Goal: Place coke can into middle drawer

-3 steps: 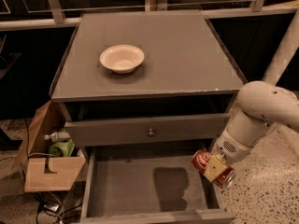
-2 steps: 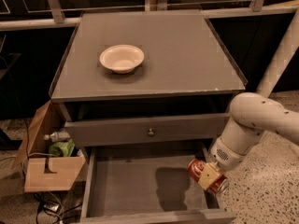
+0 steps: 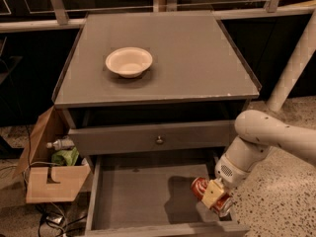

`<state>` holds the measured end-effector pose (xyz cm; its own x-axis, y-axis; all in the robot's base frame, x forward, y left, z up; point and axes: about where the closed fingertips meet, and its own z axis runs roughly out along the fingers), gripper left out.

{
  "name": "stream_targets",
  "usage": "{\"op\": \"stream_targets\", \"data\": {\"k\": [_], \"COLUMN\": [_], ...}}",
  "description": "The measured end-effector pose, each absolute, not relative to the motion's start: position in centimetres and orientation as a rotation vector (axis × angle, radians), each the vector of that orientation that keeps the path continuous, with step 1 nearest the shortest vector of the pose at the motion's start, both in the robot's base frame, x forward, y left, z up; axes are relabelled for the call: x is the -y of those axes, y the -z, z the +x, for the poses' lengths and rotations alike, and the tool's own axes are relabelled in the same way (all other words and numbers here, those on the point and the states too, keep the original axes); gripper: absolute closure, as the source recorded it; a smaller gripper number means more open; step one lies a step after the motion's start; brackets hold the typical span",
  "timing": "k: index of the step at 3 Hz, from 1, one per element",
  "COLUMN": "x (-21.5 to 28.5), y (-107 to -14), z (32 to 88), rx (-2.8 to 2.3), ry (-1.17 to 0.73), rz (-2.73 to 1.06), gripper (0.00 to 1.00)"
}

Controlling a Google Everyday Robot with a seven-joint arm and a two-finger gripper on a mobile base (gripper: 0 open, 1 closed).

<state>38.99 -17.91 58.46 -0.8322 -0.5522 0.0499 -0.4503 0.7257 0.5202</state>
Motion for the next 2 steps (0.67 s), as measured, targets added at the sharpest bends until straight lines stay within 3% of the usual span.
{"op": "stream_targets", "data": {"k": [2], "x": [17.6], "y": [-56.1], "z": [39.5], "rx": [2.767], "ry": [0.783], "rz": [0.663], "gripper": [1.0]}}
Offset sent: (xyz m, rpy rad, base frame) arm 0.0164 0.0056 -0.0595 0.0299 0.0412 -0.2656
